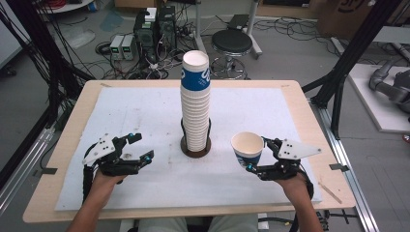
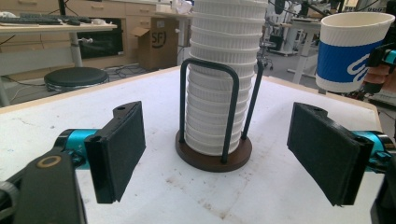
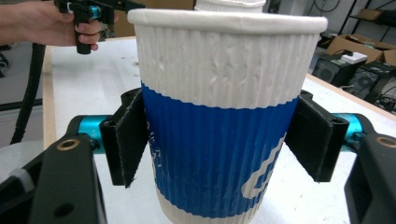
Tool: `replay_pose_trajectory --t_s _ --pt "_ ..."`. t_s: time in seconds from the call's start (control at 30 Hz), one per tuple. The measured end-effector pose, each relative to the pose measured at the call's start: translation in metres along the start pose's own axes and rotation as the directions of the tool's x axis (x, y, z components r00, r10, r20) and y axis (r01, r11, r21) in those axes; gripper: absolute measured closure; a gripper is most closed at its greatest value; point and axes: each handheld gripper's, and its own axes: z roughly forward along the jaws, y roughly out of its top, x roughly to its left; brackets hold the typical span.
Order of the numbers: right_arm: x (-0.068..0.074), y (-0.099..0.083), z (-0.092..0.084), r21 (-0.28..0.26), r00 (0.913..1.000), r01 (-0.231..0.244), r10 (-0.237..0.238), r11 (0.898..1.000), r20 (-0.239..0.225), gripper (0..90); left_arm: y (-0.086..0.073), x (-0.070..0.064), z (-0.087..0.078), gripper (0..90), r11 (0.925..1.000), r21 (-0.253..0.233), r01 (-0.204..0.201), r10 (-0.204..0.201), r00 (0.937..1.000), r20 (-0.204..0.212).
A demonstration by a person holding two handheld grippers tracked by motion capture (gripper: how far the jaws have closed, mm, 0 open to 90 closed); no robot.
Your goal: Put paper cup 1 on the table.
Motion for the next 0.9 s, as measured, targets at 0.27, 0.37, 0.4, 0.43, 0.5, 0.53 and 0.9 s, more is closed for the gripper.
replay_pose_trajectory --t_s 0.27,0.37,0.4,0.43,0.5,0.53,0.9 --pt "-0.01 -0.004 -0.006 -0.013 0.9972 -0.025 0.026 1.0 0.071 27.7 -0.002 0.0 0.002 19.1 1.0 0.005 0.002 -0.002 1.0 0.001" --pt "-0.019 -0.006 -0.007 -0.021 0.9931 -0.035 0.037 0.999 0.111 27.7 -0.001 -0.001 0.003 19.1 1.0 -0.001 0.003 -0.003 1.0 0.002" --pt "-0.022 -0.007 -0.007 -0.021 0.9909 -0.041 0.043 0.999 0.128 27.7 -0.001 -0.002 0.004 19.1 1.0 -0.004 0.002 -0.002 1.0 0.001" --pt "-0.025 -0.008 -0.007 -0.023 0.9883 -0.054 0.056 0.998 0.142 27.7 -0.001 -0.002 0.004 19.1 1.0 0.0 0.0 0.0 1.0 0.004" --pt "-0.033 -0.009 -0.007 -0.031 0.9834 -0.065 0.069 0.997 0.168 27.7 -0.001 -0.003 0.006 19.1 1.0 0.004 0.0 0.0 1.0 0.005" --pt "-0.037 -0.011 -0.006 -0.032 0.9802 -0.071 0.076 0.997 0.183 27.7 -0.001 -0.003 0.006 19.1 1.0 0.004 0.0 0.0 1.0 0.006" --pt "-0.071 -0.035 0.004 -0.001 0.9195 -0.177 0.166 0.984 0.356 27.5 -0.004 -0.004 0.007 19.1 0.9998 0.018 0.007 -0.007 1.0 0.007"
